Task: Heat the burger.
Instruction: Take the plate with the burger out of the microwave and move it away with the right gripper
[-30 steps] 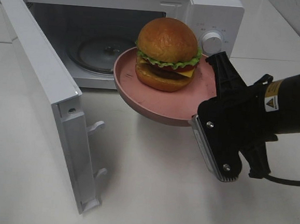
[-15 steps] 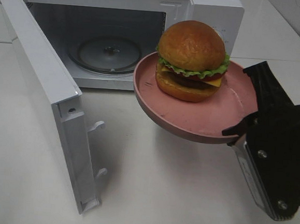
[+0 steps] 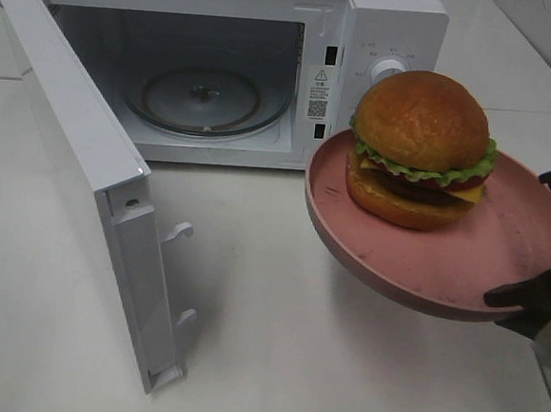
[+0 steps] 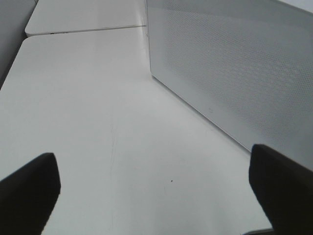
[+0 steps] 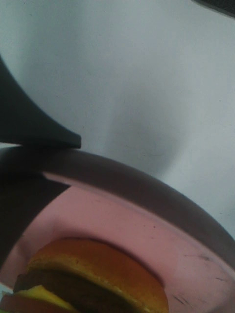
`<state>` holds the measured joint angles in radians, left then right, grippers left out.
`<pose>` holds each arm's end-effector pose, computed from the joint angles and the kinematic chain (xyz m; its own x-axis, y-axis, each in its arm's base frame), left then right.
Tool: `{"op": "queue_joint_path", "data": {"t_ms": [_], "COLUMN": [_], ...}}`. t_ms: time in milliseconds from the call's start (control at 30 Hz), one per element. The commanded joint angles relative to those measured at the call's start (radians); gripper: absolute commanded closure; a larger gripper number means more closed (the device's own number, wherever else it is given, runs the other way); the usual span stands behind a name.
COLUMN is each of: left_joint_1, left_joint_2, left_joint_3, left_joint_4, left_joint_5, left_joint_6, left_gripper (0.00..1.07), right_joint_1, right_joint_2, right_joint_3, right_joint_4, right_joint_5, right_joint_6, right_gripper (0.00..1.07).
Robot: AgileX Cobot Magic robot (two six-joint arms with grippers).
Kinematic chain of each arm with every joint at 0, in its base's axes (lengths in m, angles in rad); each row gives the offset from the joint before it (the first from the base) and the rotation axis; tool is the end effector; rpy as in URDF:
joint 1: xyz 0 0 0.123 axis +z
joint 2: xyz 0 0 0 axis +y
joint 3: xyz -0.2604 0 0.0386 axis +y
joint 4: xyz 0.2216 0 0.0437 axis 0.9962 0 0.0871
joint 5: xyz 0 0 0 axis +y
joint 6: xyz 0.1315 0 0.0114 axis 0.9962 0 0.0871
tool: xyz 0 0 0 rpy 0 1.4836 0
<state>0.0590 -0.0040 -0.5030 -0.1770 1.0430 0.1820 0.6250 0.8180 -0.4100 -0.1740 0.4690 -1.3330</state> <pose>0.0310 -0.0183 0.2505 -0.4179 0.0664 -0.9061 0.1179 0.9929 0.0184 0.1391 0.0876 0.1987 0.4895 -0.8720 -0.0031 -0.6148 -0.3425 -0.7105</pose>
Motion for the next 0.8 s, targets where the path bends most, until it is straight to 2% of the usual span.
{"op": "queue_joint_path", "data": {"t_ms": [33,467,800], "left_joint_1": [-0.001,-0.001,-0.001], "left_joint_2": [-0.02,-0.02,-0.02], "left_joint_3": [0.002,0.002,0.002], "left_joint_4": [-0.001,-0.001,-0.001], "left_joint_5": [0.0,0.0,0.0], "left_joint_6": [-0.006,-0.006,-0.006], "left_gripper": [0.06,0.06,0.06], "right_joint_1": [-0.005,-0.005,-0.005], "right_joint_2": [-0.047,-0.085,-0.085], "right_joint_3": [0.002,0.002,0.002], "right_joint_4": [-0.036,-0.31,-0.444], "right_joint_5": [-0.024,0.09,0.203], "right_joint_6": [0.02,0.366,0.561], "right_gripper": [1.07,1.07,1.07]}}
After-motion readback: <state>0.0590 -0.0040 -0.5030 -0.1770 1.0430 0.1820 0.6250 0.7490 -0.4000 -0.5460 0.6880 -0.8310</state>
